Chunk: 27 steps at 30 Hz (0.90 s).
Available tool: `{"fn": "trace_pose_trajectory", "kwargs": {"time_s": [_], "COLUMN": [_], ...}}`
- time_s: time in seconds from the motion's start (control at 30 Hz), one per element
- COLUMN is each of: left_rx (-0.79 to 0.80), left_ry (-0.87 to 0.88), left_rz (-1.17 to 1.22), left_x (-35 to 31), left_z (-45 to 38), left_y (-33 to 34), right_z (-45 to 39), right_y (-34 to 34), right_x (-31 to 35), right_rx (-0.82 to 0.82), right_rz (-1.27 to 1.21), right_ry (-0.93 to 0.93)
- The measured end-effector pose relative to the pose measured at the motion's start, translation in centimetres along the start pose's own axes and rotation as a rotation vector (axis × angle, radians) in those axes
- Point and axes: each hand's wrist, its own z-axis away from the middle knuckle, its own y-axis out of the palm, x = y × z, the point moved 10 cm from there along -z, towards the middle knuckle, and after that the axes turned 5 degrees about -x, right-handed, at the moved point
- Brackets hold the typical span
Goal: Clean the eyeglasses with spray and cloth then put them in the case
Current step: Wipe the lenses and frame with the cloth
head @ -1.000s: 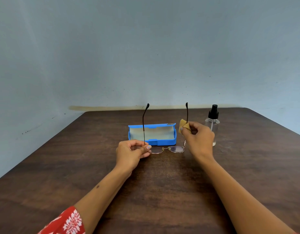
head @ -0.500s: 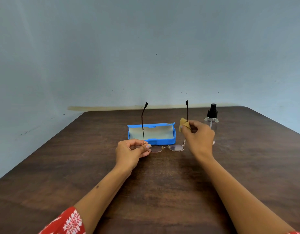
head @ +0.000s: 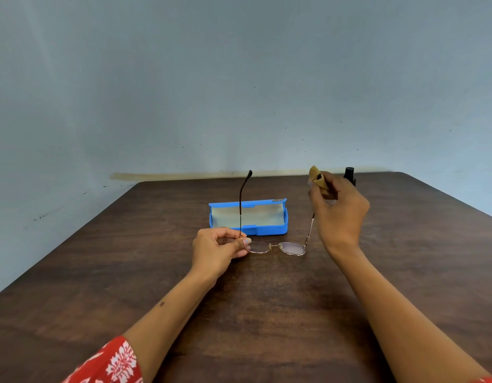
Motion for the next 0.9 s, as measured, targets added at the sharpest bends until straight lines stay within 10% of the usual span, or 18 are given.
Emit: {"fn": "trace_pose_trajectory", "kwargs": {"time_s": [0.9], "left_rx": [0.002], "left_ry": [-0.004], "left_rz": [-0.017], "left_x": [-0.1], "left_z": [0.1], "left_y": [0.0], "right_z": [0.4], "right_y": [-0.8], "right_x": [-0.8], "right_rx": [-0.052], "right_rz": [-0.007], "right_ry": [0.029]}}
